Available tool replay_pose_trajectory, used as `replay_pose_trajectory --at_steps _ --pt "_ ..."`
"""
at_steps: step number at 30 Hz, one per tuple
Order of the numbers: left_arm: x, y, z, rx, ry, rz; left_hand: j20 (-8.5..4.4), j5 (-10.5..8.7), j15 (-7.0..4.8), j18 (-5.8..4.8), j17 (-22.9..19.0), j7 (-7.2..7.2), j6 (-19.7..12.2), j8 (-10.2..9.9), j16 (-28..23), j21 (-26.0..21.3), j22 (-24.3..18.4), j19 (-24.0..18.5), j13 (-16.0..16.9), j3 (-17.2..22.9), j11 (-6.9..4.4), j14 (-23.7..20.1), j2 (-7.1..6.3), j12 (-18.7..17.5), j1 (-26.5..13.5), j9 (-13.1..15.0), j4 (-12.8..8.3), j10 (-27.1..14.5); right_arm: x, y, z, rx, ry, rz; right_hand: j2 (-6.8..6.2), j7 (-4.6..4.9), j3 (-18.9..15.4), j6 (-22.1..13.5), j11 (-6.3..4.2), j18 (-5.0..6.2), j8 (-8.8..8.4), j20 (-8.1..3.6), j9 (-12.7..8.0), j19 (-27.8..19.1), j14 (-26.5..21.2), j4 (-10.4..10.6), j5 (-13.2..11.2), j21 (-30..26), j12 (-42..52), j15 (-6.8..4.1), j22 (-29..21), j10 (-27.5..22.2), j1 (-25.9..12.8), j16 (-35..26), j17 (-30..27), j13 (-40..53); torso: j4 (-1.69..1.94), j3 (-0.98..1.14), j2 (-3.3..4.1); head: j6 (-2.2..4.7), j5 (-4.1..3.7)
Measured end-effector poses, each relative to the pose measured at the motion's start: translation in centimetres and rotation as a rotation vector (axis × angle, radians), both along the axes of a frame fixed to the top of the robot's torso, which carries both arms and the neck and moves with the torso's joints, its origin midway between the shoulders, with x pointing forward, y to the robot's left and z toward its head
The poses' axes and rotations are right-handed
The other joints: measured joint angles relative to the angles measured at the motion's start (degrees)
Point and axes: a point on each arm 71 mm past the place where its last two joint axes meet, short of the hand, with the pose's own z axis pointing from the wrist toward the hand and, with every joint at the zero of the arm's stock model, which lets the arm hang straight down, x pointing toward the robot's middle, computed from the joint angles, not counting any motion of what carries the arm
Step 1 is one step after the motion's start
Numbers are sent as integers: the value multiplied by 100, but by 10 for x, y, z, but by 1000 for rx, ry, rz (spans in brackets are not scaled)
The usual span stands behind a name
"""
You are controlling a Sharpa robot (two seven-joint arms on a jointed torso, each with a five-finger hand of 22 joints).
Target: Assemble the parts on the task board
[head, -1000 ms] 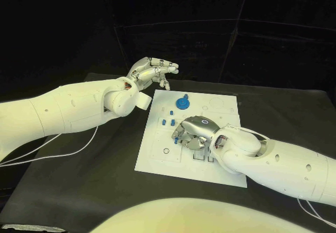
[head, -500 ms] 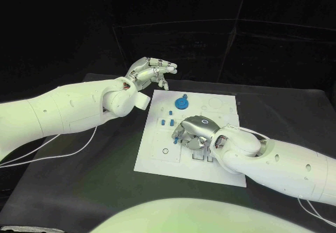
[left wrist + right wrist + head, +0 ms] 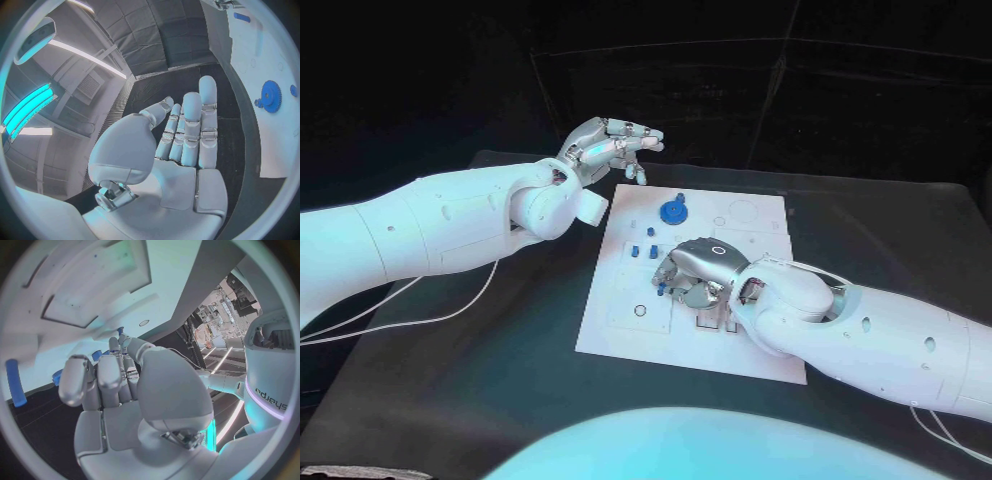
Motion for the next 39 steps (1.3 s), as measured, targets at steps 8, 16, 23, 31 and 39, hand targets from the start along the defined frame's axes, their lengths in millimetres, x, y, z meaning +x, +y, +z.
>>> replay_pose_trajectory --at_steps 8,16,23,31,39 --pt "0 0 0 0 2 -1 0 0 0 0 -5 0 0 0 0 0 -7 0 0 -15 21 0 0 0 0 0 15 -21 -1 4 -1 -27 0 11 31 7 0 -21 0 0 0 0 -1 0 0 0 0 0 -20 0 0 0 -31 0 -7 0 0 1 -1 -11 -1" --pt "0 0 0 0 3 -2 0 0 0 0 -5 0 0 0 0 0 -7 0 0 -15 21 0 0 0 0 0 15 -21 -3 5 -1 -53 -6 22 -10 6 0 -22 26 0 -1 0 -1 0 0 0 0 0 -33 0 -3 -26 -71 0 -23 0 0 1 -3 -23 -5" --pt "-1 1 0 1 4 -1 0 0 0 0 -4 0 0 0 0 0 -6 0 0 -15 21 0 0 0 0 0 15 -21 -3 5 -2 -65 -12 26 -126 92 17 -203 114 0 -34 32 -11 -32 -4 16 5 0 -199 47 -54 -301 -231 0 -77 -36 0 2 -3 -22 -5" --pt "-1 2 0 2 5 0 0 0 0 0 -4 0 0 0 0 0 -6 0 0 -15 21 0 0 0 0 0 15 -21 -2 2 -2 -59 -22 10 -347 159 -330 -1119 235 182 -34 178 -29 -379 -81 91 -47 -496 -446 187 -805 -1101 -497 -311 -501 -34 0 3 -5 -14 -13" --pt "-1 2 0 3 7 0 0 0 0 0 -11 16 -16 0 0 0 -13 0 0 -15 21 0 0 23 0 0 15 -21 -3 -11 8 28 -77 -36 -296 175 -471 -1054 227 181 2 174 21 -381 -81 119 65 -529 -217 187 -860 -1039 -482 -400 -680 -2 -2 8 -6 7 -14"
